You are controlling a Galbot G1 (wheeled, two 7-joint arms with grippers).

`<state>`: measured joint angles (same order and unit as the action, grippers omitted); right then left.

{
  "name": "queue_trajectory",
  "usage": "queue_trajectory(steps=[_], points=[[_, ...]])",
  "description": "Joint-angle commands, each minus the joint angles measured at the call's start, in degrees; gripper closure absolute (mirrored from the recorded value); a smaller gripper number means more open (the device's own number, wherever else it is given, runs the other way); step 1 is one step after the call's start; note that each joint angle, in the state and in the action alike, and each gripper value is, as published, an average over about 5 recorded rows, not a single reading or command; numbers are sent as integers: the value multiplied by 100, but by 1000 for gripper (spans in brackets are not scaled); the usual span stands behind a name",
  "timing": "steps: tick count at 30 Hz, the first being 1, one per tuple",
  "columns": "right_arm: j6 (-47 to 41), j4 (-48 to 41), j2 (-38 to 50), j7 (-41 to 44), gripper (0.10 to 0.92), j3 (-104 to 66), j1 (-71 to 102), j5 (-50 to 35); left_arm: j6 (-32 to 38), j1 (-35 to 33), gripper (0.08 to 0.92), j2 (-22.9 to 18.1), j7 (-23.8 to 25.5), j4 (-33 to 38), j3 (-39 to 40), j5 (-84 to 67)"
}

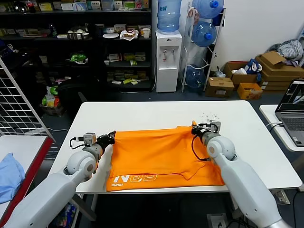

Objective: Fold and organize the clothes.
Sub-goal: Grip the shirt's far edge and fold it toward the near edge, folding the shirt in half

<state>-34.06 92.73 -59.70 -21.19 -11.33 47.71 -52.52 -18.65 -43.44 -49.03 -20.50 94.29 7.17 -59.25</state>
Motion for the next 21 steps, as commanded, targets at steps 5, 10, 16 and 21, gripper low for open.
queue_trajectory(steps=[5, 10, 16, 21], points=[[-197, 1813, 816, -201, 902, -572, 1511, -283, 9, -1310, 907, 591, -122, 1801, -485, 59], [-248, 2220, 942, -274, 902, -733, 1924, -342, 19, -1638, 907, 667, -214, 2068, -490, 168], [-335, 2603, 1043, -404, 902, -922, 2299, -453, 85, -1964, 907, 704, -279, 2190, -540, 452], [-387, 2834, 1098, -448, 902, -1140, 2709, -485, 158, -2218, 907, 716, -302, 2205, -636, 603]])
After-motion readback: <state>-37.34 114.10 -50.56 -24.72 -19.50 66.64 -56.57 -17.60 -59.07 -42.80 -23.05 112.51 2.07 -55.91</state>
